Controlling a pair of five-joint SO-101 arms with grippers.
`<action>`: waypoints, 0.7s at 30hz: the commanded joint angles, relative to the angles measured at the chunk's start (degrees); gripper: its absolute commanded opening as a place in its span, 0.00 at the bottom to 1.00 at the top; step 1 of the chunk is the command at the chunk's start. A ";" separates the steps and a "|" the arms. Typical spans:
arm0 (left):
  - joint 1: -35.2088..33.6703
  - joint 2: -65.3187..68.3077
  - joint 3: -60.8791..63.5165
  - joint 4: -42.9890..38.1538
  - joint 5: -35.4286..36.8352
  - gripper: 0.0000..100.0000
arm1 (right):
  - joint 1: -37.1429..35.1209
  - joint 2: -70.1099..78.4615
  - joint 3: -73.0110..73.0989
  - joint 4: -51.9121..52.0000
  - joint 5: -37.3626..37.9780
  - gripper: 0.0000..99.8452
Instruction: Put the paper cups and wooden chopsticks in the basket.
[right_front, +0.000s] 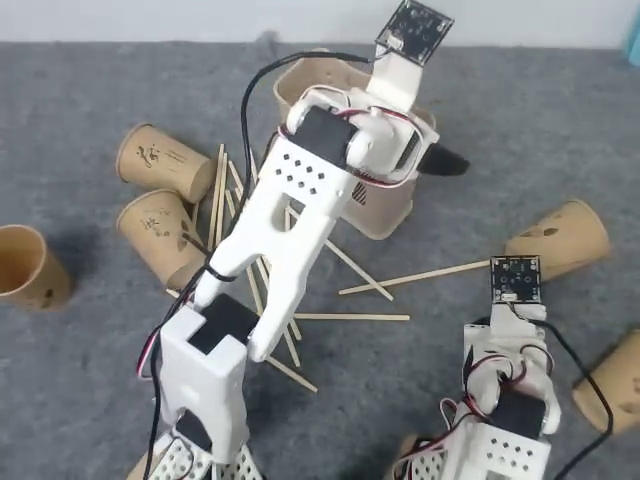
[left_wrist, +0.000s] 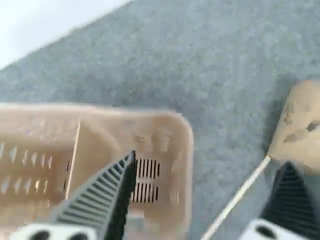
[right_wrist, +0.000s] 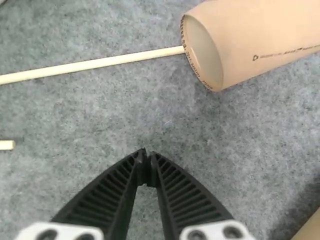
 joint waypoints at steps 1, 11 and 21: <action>1.49 -0.26 -3.74 5.89 -8.62 0.41 | 0.40 -0.48 -0.79 0.40 0.70 0.01; 4.48 -0.26 13.49 0.44 -20.84 0.40 | 0.57 -0.48 -0.79 0.40 0.70 0.01; 7.74 -0.79 13.76 -8.35 -10.90 0.24 | 0.40 -0.48 -0.79 0.48 0.70 0.01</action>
